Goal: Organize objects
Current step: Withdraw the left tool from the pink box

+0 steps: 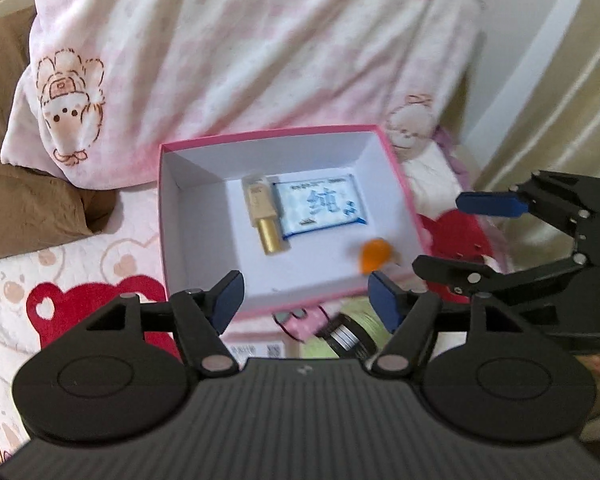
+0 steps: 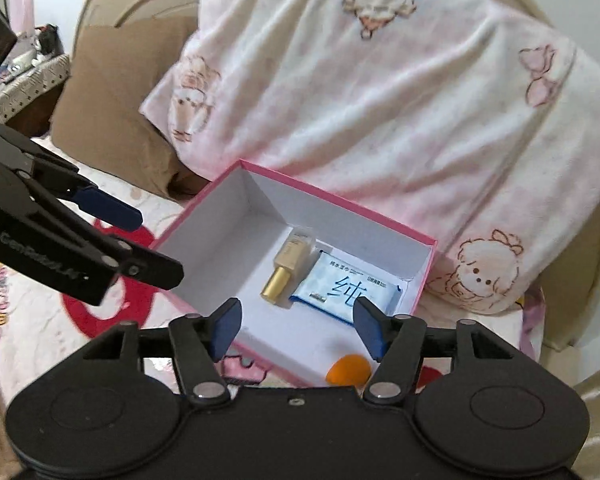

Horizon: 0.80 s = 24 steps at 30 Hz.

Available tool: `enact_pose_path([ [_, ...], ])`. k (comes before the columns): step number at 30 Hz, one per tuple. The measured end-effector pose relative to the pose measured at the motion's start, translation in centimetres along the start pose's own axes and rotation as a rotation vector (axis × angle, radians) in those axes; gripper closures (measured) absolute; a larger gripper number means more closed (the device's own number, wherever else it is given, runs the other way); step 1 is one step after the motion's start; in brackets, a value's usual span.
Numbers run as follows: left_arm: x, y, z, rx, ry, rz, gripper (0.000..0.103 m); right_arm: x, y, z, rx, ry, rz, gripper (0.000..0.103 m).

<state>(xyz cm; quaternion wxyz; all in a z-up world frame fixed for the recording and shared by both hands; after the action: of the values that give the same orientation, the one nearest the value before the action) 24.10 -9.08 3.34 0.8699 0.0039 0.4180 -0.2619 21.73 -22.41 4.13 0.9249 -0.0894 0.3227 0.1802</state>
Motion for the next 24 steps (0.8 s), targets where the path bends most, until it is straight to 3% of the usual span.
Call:
enact_pose_path([
  [3, -2.2, -0.7, -0.9, -0.014, 0.034, -0.052, 0.033, -2.5, 0.4, -0.8, 0.013, -0.025, 0.012, 0.031],
  [7, -4.7, -1.4, -2.2, 0.031, 0.046, -0.029, 0.033, -4.8, 1.9, -2.1, 0.012, -0.040, 0.046, 0.031],
  [11, -6.2, -1.7, -3.8, 0.059, 0.057, -0.031, 0.030, -6.8, 3.5, -2.8, -0.004, -0.046, 0.083, 0.024],
  [24, -5.4, 0.3, -10.8, 0.058, 0.062, 0.014, 0.010, -6.4, 8.3, -6.3, -0.031, 0.038, 0.201, 0.013],
])
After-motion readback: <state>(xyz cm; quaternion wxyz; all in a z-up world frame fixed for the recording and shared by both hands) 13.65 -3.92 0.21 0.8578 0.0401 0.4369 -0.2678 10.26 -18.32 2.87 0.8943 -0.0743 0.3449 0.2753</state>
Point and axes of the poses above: each gripper's, at about its wrist camera, not at the fingertips, and x roughly the way its jaws point, y to its left, z to its top, the point moved 7 cm from there along x, roughly the way its jaws point, and after that the axes turned 10 degrees about -y, right-handed, at the moved point
